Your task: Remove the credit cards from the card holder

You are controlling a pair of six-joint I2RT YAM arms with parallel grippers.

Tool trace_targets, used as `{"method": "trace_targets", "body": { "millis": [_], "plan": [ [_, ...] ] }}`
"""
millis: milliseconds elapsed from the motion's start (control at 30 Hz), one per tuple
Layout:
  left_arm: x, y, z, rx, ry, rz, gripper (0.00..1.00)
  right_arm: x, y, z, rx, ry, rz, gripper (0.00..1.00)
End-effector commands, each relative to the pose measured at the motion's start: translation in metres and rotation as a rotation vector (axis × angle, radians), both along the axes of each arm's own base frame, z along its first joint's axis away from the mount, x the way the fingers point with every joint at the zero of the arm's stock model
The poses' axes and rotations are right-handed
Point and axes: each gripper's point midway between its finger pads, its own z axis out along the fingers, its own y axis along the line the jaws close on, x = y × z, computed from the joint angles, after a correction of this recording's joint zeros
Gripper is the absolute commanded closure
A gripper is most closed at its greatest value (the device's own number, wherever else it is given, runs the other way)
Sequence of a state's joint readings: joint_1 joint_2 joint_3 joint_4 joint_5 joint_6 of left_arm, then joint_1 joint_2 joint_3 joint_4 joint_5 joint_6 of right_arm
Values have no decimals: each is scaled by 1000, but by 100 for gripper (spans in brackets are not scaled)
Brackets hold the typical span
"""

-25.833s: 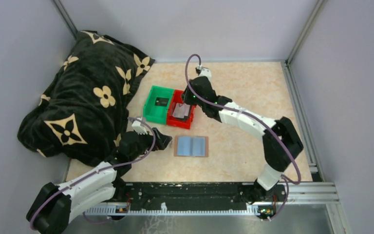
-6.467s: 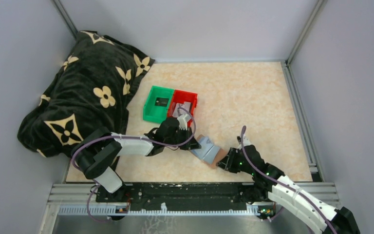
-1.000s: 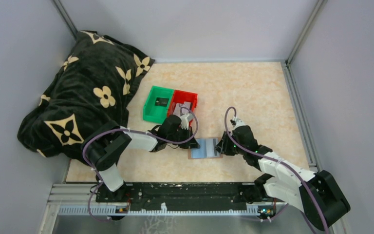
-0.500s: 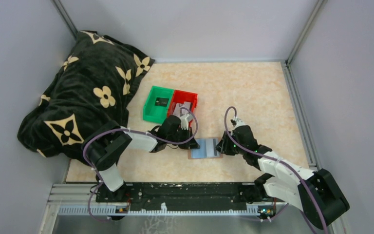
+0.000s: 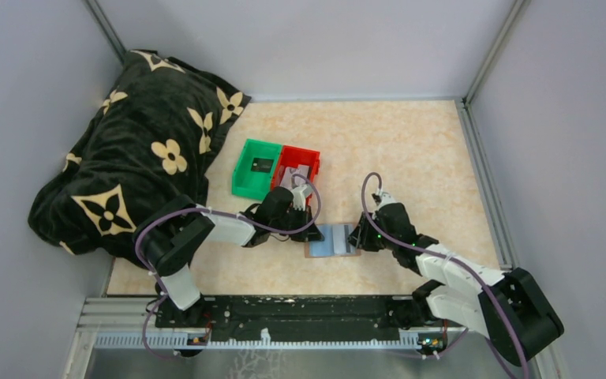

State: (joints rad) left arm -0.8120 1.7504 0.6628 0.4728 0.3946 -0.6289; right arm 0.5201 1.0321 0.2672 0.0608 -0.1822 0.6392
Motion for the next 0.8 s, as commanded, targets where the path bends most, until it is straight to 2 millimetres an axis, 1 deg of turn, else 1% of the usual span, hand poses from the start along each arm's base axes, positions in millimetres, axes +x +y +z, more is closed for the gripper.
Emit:
{"method": "trace_targets", "body": {
  "millis": [0,233,333,433,767],
  "plan": [
    [-8,5,-14,32,25,-15,98,7,1,4,13,-28,-11,67],
    [-8,6,-16,36,30,-15,98,5,7,2,42,-24,14,67],
    [-10,6,-15,33,30,-17,98,6,-1,-4,-11,-6,-5,67],
    [-10,8,-15,34,29,-13,98,6,-7,-4,-40,-18,-11,67],
    [-10,8,-12,27,21,-14,99,-1,-6,-12,-29,6,-3,66]
  ]
}}
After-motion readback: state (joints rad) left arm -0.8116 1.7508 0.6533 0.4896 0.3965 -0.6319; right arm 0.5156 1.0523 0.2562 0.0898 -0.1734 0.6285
